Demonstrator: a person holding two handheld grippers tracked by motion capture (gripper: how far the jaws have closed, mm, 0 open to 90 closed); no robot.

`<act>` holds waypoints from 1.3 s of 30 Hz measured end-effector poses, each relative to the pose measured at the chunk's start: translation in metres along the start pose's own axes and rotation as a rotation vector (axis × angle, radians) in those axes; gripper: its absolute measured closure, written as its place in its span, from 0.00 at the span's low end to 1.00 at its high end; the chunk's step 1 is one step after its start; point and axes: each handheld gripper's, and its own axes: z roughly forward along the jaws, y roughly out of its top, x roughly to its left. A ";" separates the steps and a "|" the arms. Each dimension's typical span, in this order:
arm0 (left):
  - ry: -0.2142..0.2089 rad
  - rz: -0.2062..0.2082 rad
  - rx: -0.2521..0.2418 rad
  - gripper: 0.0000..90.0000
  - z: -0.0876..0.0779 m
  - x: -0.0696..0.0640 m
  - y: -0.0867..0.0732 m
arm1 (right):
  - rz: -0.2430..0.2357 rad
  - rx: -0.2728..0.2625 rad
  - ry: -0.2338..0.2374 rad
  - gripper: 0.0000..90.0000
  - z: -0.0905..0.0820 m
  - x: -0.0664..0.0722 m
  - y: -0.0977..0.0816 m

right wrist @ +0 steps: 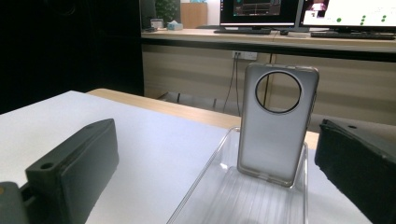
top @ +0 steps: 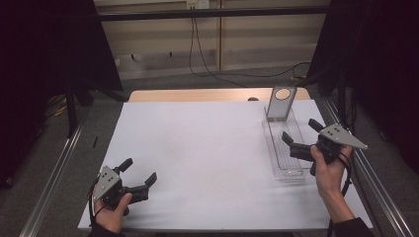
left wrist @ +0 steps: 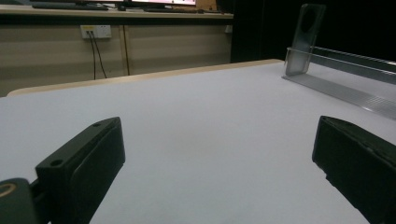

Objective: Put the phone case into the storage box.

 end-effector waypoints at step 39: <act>0.021 0.004 -0.001 0.03 -0.008 -0.001 -0.002 | 0.031 0.035 -0.085 0.00 -0.066 0.006 -0.057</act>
